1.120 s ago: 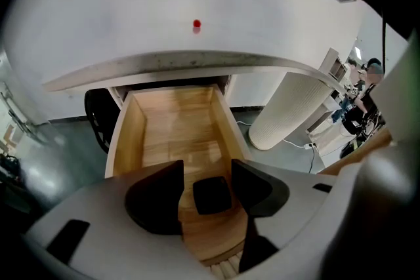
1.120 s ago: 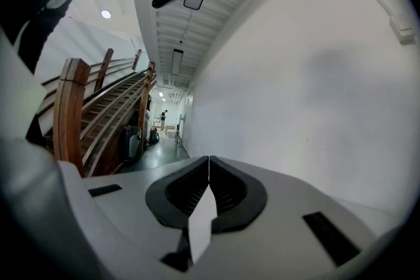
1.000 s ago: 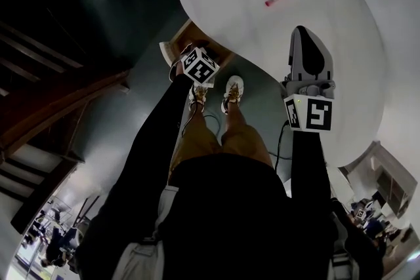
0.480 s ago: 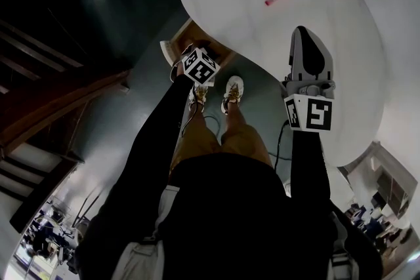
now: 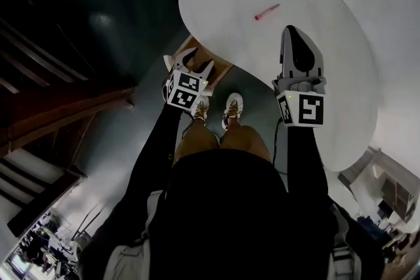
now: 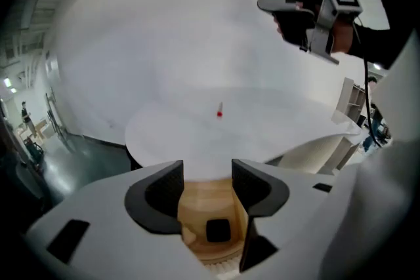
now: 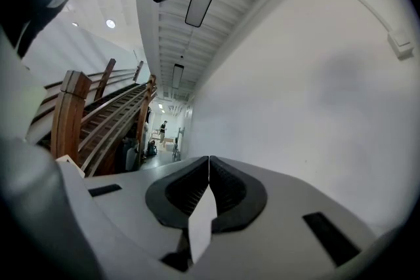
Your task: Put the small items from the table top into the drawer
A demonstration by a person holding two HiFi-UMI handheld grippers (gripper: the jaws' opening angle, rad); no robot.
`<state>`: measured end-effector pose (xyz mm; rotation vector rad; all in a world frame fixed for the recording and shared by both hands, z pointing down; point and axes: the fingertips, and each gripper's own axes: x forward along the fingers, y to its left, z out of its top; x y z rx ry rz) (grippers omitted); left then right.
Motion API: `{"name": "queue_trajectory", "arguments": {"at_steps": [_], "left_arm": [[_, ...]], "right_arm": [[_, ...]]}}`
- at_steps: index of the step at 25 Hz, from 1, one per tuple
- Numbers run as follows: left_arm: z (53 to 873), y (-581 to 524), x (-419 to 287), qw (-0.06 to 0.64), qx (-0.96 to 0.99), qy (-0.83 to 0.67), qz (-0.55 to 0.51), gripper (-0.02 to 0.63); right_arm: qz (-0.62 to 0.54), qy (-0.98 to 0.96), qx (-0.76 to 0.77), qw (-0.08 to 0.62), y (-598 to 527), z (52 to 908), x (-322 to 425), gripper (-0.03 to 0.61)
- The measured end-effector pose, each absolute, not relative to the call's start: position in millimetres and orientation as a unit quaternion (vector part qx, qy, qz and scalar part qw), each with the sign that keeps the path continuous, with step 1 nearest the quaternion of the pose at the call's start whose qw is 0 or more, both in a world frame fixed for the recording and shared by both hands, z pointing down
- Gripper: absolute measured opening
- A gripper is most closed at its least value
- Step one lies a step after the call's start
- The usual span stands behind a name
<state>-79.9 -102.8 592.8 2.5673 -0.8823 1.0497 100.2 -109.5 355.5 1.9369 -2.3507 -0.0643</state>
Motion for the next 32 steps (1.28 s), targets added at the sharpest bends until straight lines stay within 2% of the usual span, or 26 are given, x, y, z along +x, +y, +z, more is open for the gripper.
{"name": "queue_trajectory", "arguments": {"at_steps": [8,12,17,27,32], "left_arm": [[397.6,-141.3,-47.2,-0.041,0.916,-0.355,0.180,0.244],[335.7,-143.6,-42.7,-0.088,0.913,-0.377,0.127,0.244],[322.5,-145.2,-26.1,-0.090,0.921,-0.362,0.110,0.244],[341.0,-138.8,66.5,-0.086,0.954,-0.262,0.119,0.244],[358.4,-141.7,91.2,-0.074,0.960,-0.237,0.130,0.244]], "right_arm": [[-0.061,-0.767,0.639,0.017,-110.2,313.4,108.8,0.026],[-0.070,-0.762,0.643,0.005,-110.1,301.1,115.8,0.028],[-0.070,-0.755,0.652,0.005,-106.4,301.9,124.9,0.028],[-0.062,-0.700,0.711,0.017,-76.8,305.9,193.2,0.028],[-0.057,-0.681,0.730,0.022,-68.2,311.8,216.1,0.027]]}}
